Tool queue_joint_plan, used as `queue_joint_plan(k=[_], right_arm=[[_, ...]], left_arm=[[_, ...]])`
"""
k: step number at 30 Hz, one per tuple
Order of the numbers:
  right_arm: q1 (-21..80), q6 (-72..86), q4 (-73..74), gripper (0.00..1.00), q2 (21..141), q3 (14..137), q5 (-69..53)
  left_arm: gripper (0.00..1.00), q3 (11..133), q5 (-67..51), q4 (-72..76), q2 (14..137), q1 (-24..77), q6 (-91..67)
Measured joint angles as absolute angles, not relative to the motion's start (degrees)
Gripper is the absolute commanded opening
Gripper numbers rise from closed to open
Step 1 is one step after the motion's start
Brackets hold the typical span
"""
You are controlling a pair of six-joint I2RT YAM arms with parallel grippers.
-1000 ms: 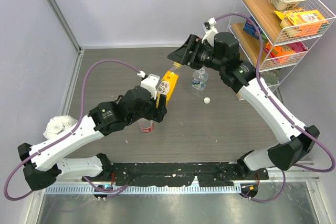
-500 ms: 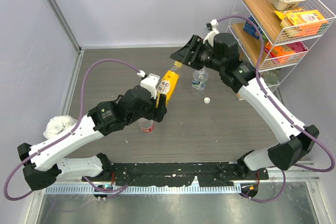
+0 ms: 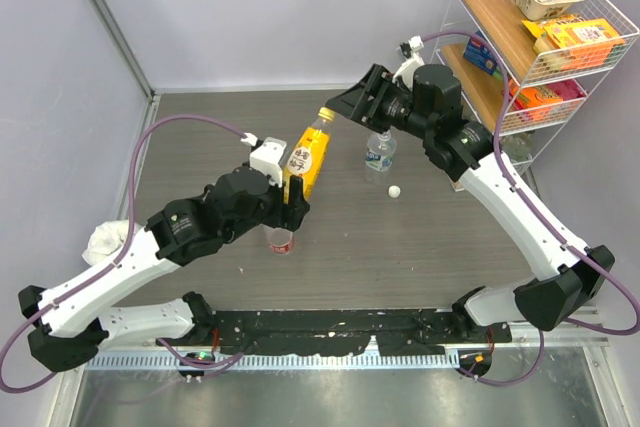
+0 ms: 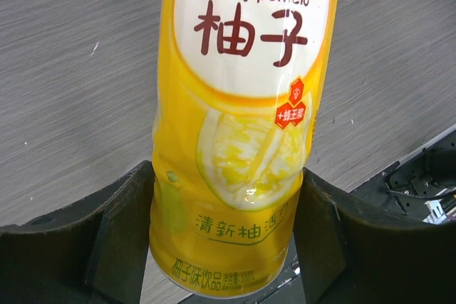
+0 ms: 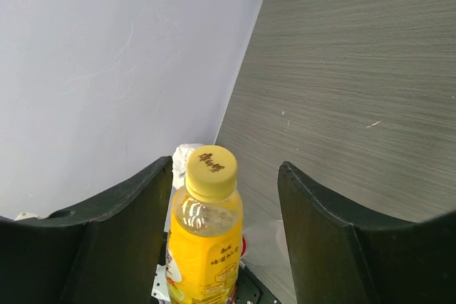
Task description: Unscrew the bottle caps
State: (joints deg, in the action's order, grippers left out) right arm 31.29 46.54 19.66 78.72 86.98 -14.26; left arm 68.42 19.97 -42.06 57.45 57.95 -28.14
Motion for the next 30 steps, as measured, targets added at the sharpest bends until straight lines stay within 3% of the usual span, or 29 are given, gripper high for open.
queue_joint_plan(k=[5, 15, 30], right_arm=[[31.29, 47.86, 17.58, 0.65, 78.74, 86.46, -15.57], [31.29, 48.97, 16.43, 0.62, 78.74, 85.56, -17.04], [31.29, 48.97, 16.6, 0.67, 78.76, 85.27, -15.62]], left_arm=[[0.17, 68.42, 19.9, -42.09, 57.8, 57.95, -28.16], [0.0, 68.45, 19.46, -42.11, 59.29, 57.95, -28.18], [0.0, 68.45, 19.51, -42.24, 59.16, 57.98, -28.34]])
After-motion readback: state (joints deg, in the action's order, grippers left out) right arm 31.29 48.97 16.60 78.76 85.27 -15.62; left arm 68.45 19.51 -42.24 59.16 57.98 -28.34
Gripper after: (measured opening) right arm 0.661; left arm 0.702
